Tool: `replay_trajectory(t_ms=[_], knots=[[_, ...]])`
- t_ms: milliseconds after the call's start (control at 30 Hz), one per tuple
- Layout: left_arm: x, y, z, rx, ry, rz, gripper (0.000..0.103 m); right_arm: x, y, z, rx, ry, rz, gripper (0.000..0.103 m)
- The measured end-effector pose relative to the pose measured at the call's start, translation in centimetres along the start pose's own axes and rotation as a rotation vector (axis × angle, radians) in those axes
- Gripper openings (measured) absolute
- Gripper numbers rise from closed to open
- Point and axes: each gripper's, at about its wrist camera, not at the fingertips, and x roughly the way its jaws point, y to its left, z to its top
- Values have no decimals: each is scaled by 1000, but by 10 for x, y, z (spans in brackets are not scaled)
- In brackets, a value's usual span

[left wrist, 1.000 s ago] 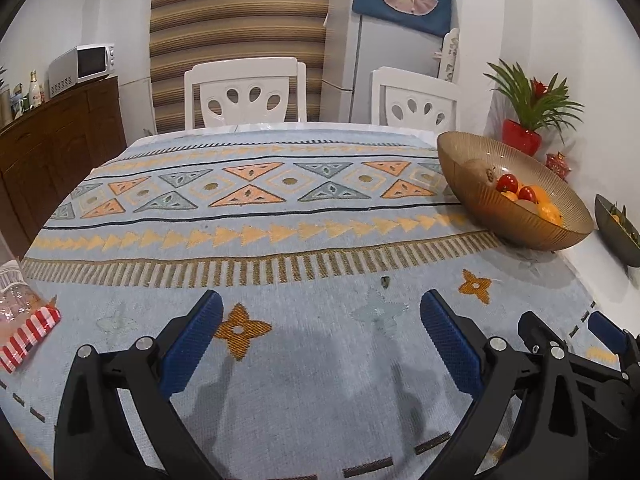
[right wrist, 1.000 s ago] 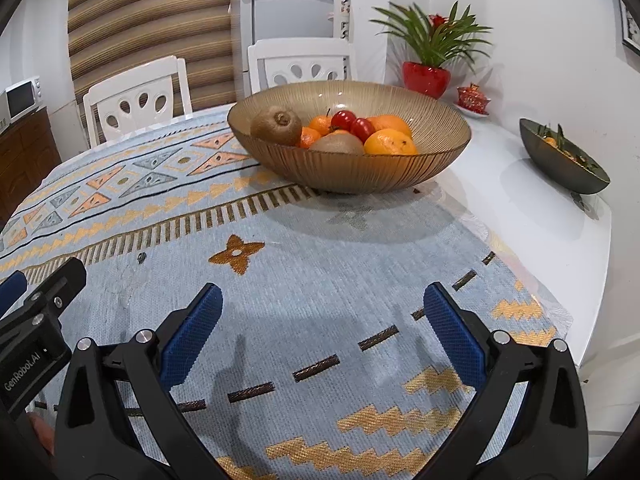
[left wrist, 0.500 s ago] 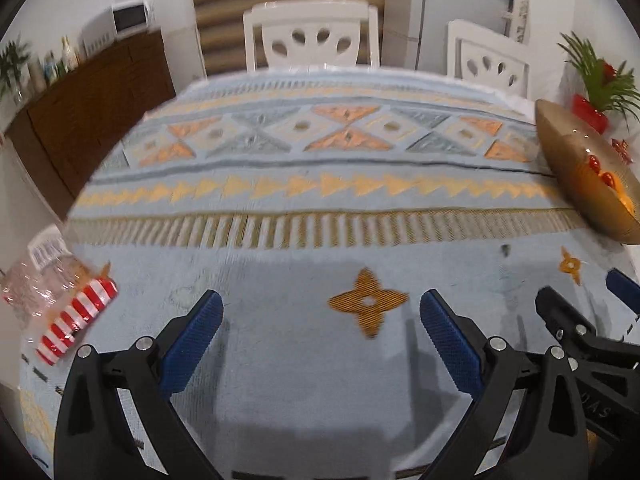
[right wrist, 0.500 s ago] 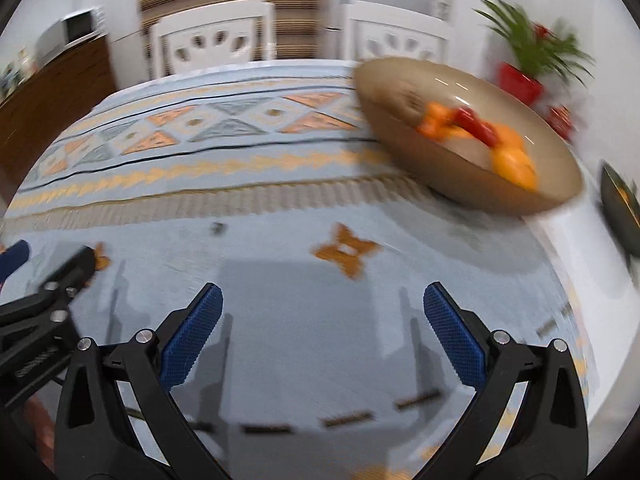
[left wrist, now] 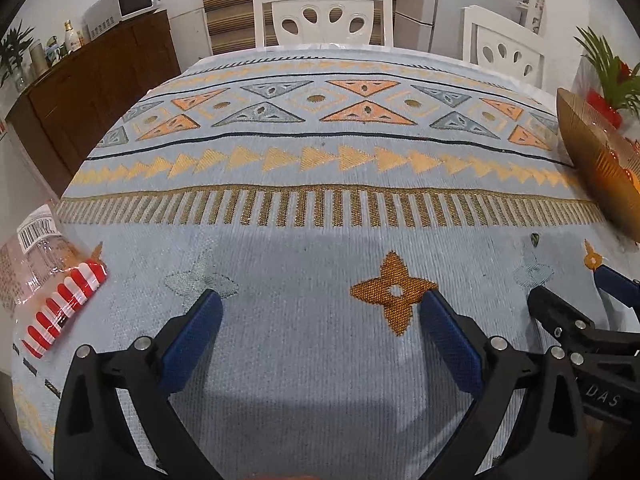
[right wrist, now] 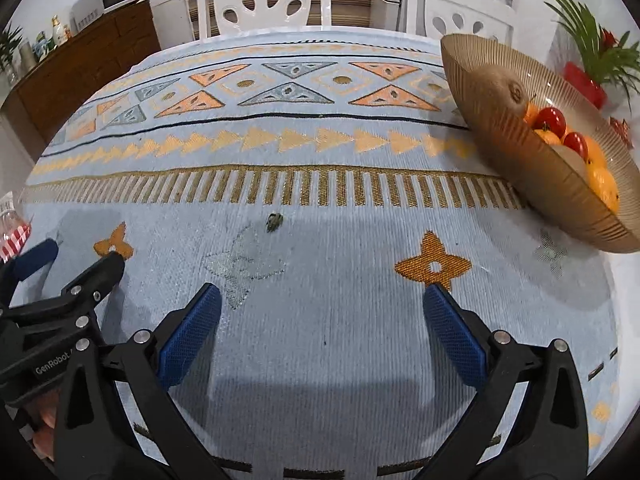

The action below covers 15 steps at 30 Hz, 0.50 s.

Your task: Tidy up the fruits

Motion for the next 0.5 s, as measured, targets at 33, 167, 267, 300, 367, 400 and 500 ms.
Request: replay_trajectory(t_ms=[33,167,267,300,367,400,500], knots=[[0,-1,1,1,0,0,98,0,-1,0,0,0,3,100],[1,-2,2,7,-2,2,98,1,-3,1,1,0,13,100],[1,-2,2,4,1,1,98,2,-2,2,2,1,12,100],[1,-2,2,2,0,2,98,1,-2,1,3,1,12,100],[1,-2,2,2,-1,1,98,2,-2,2,5,4,10,100],[1,-2,2,3,0,3,98,2,-2,2,8,4,10,100],[1,-2,2,4,-1,3,98,1,-4,1,21,-28,15,100]])
